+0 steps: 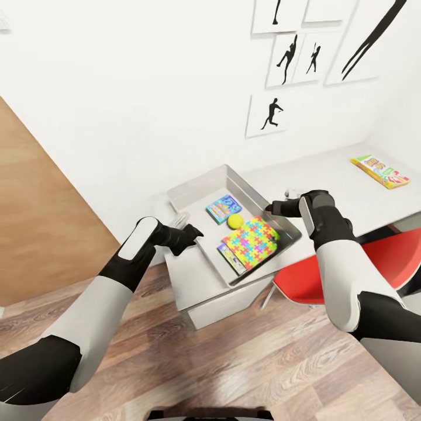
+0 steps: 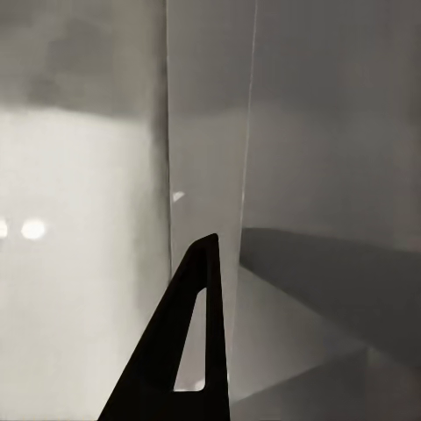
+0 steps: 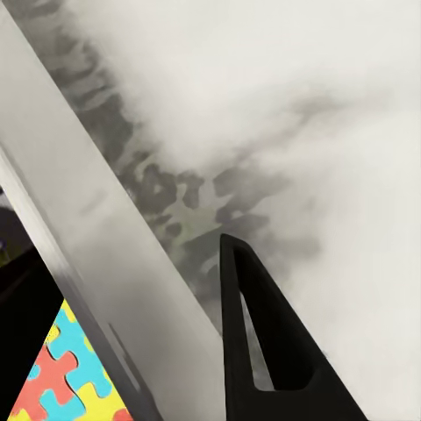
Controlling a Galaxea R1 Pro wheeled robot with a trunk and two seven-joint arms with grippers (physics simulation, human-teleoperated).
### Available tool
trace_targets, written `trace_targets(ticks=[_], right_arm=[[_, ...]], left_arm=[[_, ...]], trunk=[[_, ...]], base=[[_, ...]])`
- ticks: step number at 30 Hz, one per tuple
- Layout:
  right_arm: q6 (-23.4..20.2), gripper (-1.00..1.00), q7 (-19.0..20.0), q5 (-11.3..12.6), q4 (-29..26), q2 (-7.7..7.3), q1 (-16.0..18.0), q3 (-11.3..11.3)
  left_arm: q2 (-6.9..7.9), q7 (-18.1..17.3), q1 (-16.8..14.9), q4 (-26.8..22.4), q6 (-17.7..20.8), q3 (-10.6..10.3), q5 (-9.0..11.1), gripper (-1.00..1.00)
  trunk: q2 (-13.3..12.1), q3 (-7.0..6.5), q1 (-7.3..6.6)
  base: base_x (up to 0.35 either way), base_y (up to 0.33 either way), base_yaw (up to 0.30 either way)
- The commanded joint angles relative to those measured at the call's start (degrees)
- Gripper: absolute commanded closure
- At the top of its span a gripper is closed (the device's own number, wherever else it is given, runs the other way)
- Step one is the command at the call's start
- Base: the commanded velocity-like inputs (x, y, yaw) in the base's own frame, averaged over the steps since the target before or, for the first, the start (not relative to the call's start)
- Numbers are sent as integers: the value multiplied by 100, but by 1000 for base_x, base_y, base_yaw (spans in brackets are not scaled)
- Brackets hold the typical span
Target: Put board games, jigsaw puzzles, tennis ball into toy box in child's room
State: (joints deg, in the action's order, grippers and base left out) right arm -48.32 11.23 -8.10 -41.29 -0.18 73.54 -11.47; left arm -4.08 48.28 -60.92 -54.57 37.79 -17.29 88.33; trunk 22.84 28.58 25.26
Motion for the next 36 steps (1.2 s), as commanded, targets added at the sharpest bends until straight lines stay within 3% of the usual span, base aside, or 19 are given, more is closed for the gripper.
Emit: trace_targets(ticks=[1,9,17,36], right_arm=[[-51,100,64,239,24,1,-15,-24],[-46,100,63,239,13,1,-22,-30],[-54,100,56,239,7,-4,-24,-31],[-78,100,54,239,7,-5,-24,-14]], left_arm=[[3,6,-7,-10,-96,31,431,100],[4,0,-7,-6,-96,33,431,100],[4,-23,-4,2,-96,33,431,100],[7,-125,29,8,-96,33,432,100]], trunk=[[7,11,53],[7,11,53],[7,11,53],[7,11,53]], base=[[0,152,-1],[0,244,-17],[0,242,-206],[0,30,-68]])
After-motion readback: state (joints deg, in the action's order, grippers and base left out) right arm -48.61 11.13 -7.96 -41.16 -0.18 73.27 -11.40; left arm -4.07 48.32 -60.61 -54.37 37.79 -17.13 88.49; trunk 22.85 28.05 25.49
